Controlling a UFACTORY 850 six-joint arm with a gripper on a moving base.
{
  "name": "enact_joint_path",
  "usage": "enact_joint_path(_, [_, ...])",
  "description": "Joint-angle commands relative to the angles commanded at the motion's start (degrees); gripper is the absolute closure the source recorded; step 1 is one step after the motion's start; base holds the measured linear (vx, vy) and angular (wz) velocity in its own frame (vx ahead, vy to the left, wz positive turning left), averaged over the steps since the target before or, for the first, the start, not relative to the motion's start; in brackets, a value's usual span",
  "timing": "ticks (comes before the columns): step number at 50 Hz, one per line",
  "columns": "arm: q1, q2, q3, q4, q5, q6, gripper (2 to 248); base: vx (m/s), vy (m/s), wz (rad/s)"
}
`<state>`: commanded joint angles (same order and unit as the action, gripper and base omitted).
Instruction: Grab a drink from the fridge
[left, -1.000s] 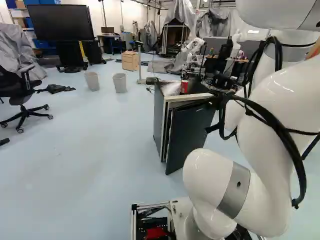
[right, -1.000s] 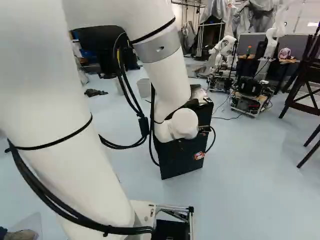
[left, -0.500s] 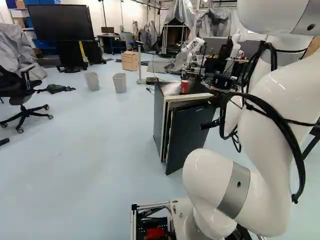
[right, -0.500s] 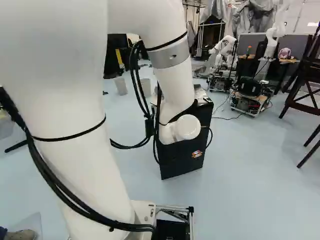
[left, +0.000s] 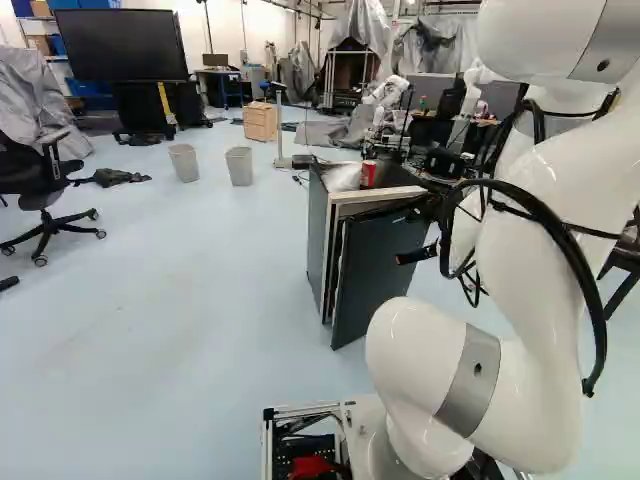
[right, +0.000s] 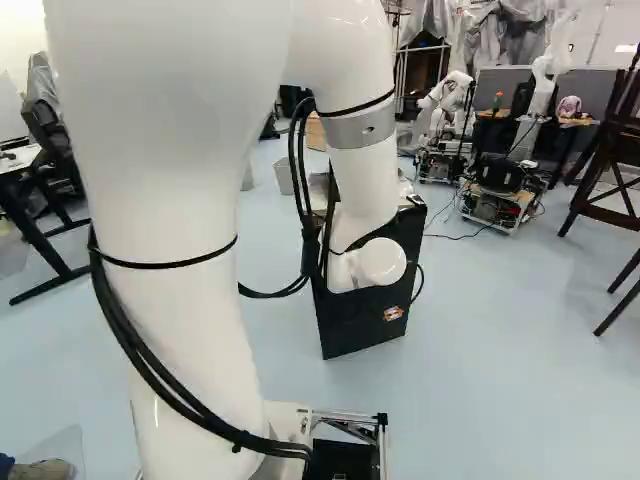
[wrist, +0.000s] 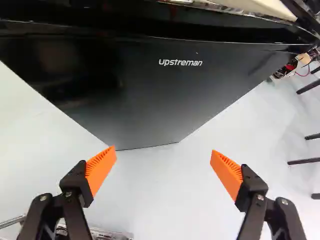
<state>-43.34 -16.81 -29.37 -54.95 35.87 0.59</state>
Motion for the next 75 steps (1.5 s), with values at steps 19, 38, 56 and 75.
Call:
enact_joint_path(19, [0.6, -1.1, -0.3, 0.0, 1.9, 0.0, 3, 0.000, 0.000, 0.000])
enact_joint_path(38, [2.0, -1.3, -0.6, 0.0, 3.3, 0.0, 3, 0.000, 0.000, 0.000])
enact_joint_path(56, [3.7, -1.8, -1.3, 0.0, 3.5, 0.0, 3, 0.000, 0.000, 0.000])
enact_joint_path(75, [5.5, -2.6, -2.3, 0.0, 3.5, 0.0, 3, 0.000, 0.000, 0.000])
